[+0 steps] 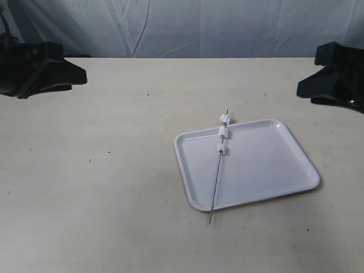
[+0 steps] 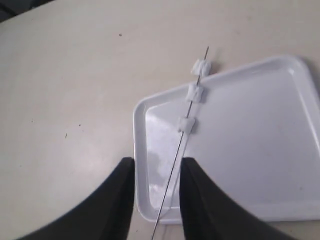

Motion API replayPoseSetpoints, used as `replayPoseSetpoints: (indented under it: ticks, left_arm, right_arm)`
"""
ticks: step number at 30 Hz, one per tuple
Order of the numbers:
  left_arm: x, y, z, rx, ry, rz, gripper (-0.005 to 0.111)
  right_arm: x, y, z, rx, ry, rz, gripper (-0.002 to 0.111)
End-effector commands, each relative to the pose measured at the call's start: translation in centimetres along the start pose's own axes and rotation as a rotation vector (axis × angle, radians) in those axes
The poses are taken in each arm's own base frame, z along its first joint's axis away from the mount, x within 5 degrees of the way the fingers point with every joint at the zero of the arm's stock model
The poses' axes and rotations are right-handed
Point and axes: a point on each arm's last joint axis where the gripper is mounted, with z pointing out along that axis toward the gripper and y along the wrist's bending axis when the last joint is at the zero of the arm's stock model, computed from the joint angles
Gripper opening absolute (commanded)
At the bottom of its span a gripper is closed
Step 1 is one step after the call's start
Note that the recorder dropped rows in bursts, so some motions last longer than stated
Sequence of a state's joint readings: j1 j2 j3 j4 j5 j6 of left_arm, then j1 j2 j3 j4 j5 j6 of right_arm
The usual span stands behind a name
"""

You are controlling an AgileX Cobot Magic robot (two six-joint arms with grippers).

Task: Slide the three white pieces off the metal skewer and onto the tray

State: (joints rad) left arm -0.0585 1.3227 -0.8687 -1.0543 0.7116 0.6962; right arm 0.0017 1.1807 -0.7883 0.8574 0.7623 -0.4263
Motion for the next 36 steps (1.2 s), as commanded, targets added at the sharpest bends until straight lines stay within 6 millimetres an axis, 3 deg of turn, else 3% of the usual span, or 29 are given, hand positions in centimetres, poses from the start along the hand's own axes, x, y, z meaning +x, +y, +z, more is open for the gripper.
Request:
replayPoseSetpoints:
  ticks: [1, 6, 9, 20, 26, 36]
  left_arm:
    - [-1.4, -1.1, 3.5, 0.059, 0.08, 0.053, 0.04]
    - [-2.6, -2.4, 7.6, 0.089, 0.14, 0.076, 0.04]
    - [-2.9, -2.6, 9.8, 0.093, 0.185, 0.067, 0.04]
    - [-1.1, -2.8, 16.5, 0.099, 0.362, 0.053, 0.041]
    - [-1.8, -3.6, 17.8, 0.111, 0.338, 0.072, 0.041]
    - [-3.1, -4.4, 17.6, 0.133, 0.3, 0.078, 0.041]
  right_arm:
    - [-0.1, -1.4, 3.4, -0.043, 0.119, 0.043, 0.031]
    - [1.2, -1.7, 7.5, -0.043, 0.257, 0.039, 0.032]
    - [2.0, -1.0, 9.7, -0.039, 0.289, 0.032, 0.043]
    - [3.5, 2.4, 15.8, -0.044, 0.4, 0.033, 0.046]
    - [4.0, 2.0, 16.5, 0.026, 0.418, 0.071, 0.046]
    - [5.1, 1.1, 17.3, 0.112, 0.481, 0.082, 0.046]
